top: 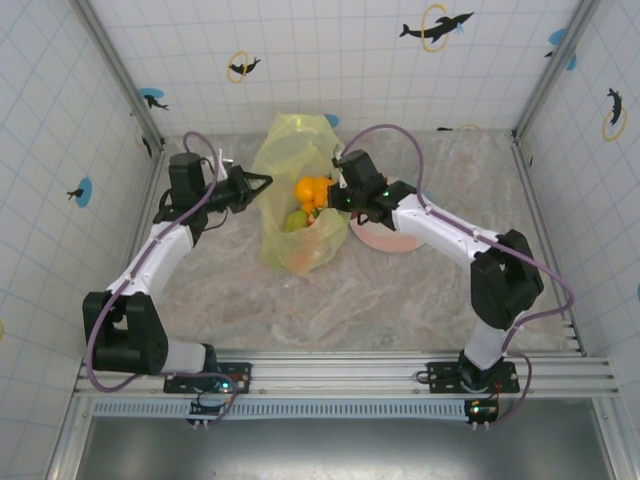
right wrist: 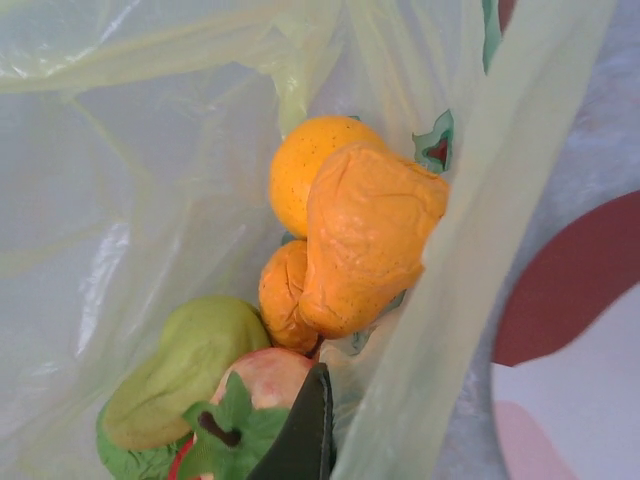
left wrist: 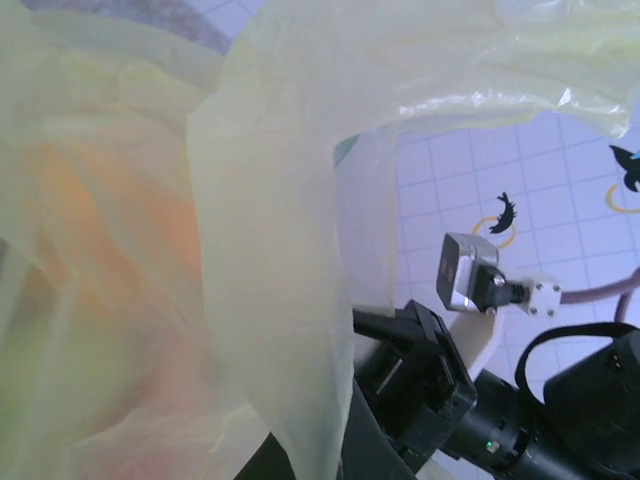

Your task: Place the fruits into the plastic bag

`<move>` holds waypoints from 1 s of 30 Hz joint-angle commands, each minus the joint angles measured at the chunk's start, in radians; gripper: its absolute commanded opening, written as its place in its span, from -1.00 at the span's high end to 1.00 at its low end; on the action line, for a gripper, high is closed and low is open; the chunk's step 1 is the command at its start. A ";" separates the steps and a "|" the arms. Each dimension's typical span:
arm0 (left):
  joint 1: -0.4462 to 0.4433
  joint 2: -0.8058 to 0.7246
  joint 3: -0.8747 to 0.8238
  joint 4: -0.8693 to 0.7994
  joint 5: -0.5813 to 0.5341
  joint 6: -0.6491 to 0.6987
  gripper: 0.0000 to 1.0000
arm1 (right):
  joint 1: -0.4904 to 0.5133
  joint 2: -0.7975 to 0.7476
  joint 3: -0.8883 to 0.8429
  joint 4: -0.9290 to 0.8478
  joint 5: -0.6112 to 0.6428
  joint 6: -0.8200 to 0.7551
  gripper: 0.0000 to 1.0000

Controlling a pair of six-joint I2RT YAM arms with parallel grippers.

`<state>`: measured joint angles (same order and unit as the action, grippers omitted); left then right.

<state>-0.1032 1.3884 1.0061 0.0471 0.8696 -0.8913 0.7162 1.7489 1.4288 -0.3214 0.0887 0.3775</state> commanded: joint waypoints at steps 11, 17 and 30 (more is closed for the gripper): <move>0.025 0.088 0.077 -0.074 -0.058 0.024 1.00 | 0.022 -0.046 0.157 -0.137 0.080 -0.063 1.00; 0.044 0.113 0.065 -0.082 -0.080 0.038 1.00 | 0.023 0.004 0.180 -0.146 0.060 -0.060 1.00; 0.074 0.059 0.067 0.084 0.040 -0.123 1.00 | -0.028 0.016 0.155 -0.146 0.086 -0.060 1.00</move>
<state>-0.0444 1.4750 1.0523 0.0753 0.8684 -0.9707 0.6857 1.8194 1.5650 -0.4843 0.1608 0.3222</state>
